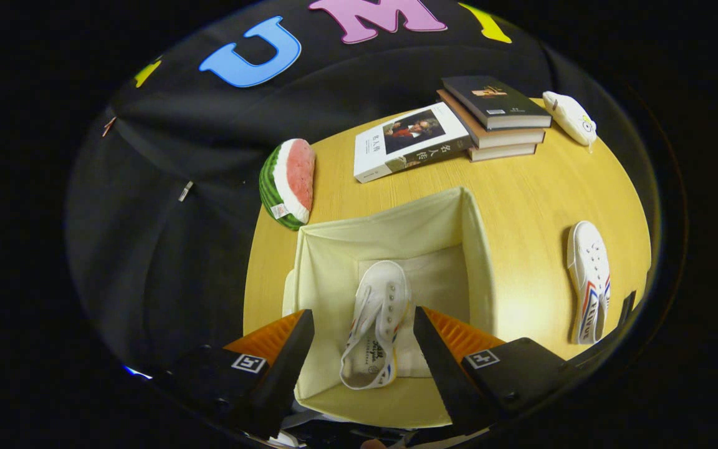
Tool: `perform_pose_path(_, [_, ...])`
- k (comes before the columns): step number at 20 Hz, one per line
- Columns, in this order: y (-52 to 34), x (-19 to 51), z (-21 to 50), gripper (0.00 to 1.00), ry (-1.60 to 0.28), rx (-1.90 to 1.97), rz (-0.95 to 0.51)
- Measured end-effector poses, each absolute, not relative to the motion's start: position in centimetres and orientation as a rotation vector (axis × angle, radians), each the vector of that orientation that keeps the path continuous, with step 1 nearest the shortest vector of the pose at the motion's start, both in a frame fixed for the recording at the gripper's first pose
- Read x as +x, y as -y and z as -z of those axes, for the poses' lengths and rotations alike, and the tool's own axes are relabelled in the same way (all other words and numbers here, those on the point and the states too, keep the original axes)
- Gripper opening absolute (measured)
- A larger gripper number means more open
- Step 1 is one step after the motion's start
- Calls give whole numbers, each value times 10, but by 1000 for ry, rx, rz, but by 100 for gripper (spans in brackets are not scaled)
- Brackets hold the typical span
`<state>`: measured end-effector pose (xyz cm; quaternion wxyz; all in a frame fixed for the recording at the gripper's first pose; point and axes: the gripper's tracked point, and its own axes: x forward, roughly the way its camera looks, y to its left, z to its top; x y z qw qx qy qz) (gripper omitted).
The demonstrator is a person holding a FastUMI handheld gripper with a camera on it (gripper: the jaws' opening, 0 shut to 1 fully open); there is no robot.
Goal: Open the storage box then place both shoes into the box .Put the left shoe in first, then the right shoe, with the right side of both shoes facing outward in a uniform manner.
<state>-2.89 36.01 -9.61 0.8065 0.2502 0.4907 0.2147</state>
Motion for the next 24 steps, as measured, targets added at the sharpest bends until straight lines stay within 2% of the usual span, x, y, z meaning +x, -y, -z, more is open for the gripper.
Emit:
perform_pose_path(4, [-291,-29,76,99,-914,473,-520])
perform_pose_path(9, [-191,-33,94,99,-854,427,-459])
perform_pose_path(15, [-85,-43,178,99,-850,270,-332])
perform_pose_path(24, [-38,-72,299,94,-1012,111,-255])
